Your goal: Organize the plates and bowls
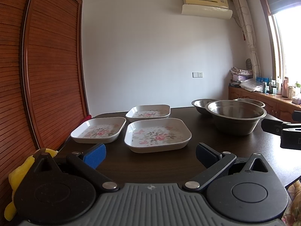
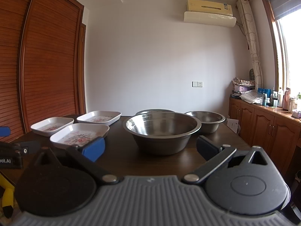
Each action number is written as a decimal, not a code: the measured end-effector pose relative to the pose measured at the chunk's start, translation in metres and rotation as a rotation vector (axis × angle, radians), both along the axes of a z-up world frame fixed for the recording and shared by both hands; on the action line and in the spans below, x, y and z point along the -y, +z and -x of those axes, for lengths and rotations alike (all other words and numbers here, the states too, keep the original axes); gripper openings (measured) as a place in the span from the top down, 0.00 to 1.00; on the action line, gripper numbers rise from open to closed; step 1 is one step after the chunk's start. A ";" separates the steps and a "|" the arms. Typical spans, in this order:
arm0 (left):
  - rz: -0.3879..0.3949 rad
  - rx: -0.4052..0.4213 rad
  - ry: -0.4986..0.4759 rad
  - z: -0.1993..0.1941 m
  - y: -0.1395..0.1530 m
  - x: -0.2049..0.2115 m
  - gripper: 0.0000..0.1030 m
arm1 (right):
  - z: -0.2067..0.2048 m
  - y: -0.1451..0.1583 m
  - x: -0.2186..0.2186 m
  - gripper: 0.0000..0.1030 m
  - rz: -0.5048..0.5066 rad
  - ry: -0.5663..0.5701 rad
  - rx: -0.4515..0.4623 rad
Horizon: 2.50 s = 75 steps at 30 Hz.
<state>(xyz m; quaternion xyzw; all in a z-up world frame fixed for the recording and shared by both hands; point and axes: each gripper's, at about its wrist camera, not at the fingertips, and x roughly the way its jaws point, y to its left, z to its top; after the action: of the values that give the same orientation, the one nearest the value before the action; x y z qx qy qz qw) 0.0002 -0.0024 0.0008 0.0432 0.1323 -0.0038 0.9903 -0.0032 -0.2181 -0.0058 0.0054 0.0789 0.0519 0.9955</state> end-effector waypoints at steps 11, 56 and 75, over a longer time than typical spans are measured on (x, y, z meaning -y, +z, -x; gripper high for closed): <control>0.001 0.005 0.000 0.000 0.001 -0.002 0.00 | 0.001 0.000 0.001 0.00 0.005 0.001 0.005; 0.000 -0.035 0.017 -0.002 -0.011 -0.027 0.00 | -0.005 -0.004 -0.013 0.00 -0.015 0.076 -0.009; 0.046 -0.044 0.055 -0.011 -0.003 -0.080 0.00 | -0.023 -0.007 -0.060 0.00 0.037 0.232 -0.057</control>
<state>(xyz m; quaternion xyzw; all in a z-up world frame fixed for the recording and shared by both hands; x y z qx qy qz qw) 0.0116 0.0774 -0.0019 0.0167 0.1551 0.0194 0.9876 0.0198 -0.1581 -0.0129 -0.0206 0.1082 0.1650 0.9801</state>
